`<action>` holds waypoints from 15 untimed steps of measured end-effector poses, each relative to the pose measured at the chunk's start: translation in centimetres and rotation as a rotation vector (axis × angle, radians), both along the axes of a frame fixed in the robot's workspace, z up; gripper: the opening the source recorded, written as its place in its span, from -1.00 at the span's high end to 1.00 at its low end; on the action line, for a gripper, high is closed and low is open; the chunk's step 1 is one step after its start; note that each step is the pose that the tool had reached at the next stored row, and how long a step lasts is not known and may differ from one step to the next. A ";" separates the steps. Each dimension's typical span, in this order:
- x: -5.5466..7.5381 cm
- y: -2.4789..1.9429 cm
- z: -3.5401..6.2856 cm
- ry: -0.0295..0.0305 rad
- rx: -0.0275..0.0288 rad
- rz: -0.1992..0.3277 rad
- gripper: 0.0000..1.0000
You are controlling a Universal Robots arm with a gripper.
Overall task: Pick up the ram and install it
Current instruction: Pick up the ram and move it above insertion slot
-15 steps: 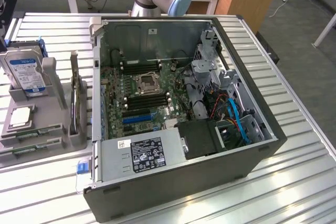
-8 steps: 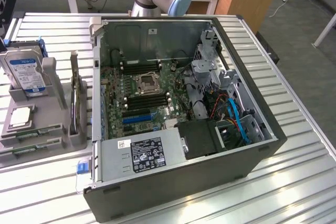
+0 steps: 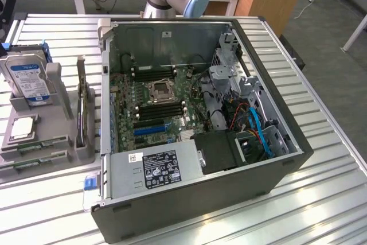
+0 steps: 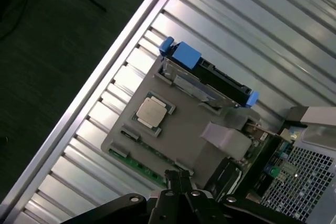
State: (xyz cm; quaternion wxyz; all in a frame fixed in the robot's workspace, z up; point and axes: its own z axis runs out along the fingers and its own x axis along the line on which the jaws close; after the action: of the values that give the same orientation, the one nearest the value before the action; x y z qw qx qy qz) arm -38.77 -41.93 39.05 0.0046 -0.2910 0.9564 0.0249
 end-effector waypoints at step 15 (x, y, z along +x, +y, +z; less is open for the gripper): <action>0.0 0.00 -0.03 0.0000 0.0000 0.274 0.80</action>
State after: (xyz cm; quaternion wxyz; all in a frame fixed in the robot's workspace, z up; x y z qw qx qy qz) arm -38.77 -41.93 39.01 0.0011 -0.4187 0.9078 0.0253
